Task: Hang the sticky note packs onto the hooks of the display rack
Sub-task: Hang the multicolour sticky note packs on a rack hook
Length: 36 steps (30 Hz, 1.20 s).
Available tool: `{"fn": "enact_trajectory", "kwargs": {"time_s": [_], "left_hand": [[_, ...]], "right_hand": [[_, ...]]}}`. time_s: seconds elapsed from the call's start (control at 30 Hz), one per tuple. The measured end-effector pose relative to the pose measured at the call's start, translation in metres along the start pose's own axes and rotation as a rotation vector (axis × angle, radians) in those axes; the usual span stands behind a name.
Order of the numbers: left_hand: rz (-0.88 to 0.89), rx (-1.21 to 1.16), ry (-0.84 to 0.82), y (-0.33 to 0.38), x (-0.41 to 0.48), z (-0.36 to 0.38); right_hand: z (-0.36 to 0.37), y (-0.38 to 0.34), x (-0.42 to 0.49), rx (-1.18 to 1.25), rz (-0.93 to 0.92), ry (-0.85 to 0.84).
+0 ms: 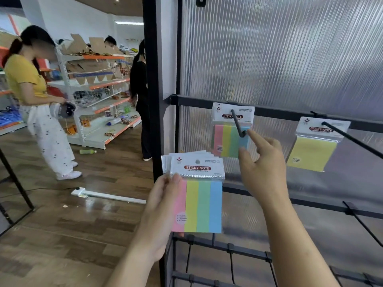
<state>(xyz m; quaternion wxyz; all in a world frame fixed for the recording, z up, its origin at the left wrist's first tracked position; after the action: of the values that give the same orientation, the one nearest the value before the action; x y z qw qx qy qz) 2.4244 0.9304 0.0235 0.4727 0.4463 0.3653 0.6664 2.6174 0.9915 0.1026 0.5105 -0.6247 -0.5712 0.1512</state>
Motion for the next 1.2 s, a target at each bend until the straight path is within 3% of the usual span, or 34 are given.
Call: {"fn": "enact_trajectory", "kwargs": {"time_s": [0.07,0.17,0.2,0.57,0.67,0.8,0.97,1.1,1.2], "left_hand": [[0.002,0.003,-0.013,0.0,0.001,0.003],[0.028,0.001,-0.015,0.003,0.002,0.008],[0.042,-0.004,-0.01,0.004,0.002,0.009],[0.069,0.029,0.01,0.008,0.002,0.007],[0.064,0.044,0.015,0.009,0.0,0.004],[0.035,0.055,0.037,0.008,-0.002,0.002],[0.022,0.061,0.041,0.006,-0.002,0.001],[0.013,0.066,0.036,0.008,-0.003,0.003],[0.013,0.05,0.032,0.008,-0.003,0.005]], "right_hand": [[-0.01,-0.005,-0.021,0.151,-0.035,-0.058],[0.006,-0.019,-0.053,0.387,-0.042,-0.478],[0.012,-0.018,-0.058,0.383,-0.043,-0.529],[0.008,-0.017,-0.061,0.344,-0.147,-0.386],[0.002,-0.019,-0.065,0.324,-0.206,-0.241],[-0.015,-0.031,-0.077,0.368,-0.355,0.009],[-0.033,-0.051,-0.088,0.417,-0.597,0.122],[-0.05,-0.062,-0.095,0.343,-0.685,0.22],[-0.052,-0.068,-0.105,0.308,-0.722,0.202]]}}
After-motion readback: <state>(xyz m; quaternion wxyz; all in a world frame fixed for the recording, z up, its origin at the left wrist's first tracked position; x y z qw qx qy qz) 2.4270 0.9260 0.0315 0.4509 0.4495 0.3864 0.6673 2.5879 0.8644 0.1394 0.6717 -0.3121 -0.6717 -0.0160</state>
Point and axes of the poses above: each hand's wrist, its own x-axis towards the middle knuckle, its own z-axis out of the palm, y = z × x, the point moved 7 cm from there along x, towards the middle knuckle, and after that the axes turned 10 degrees about z, right-handed, at the moved point
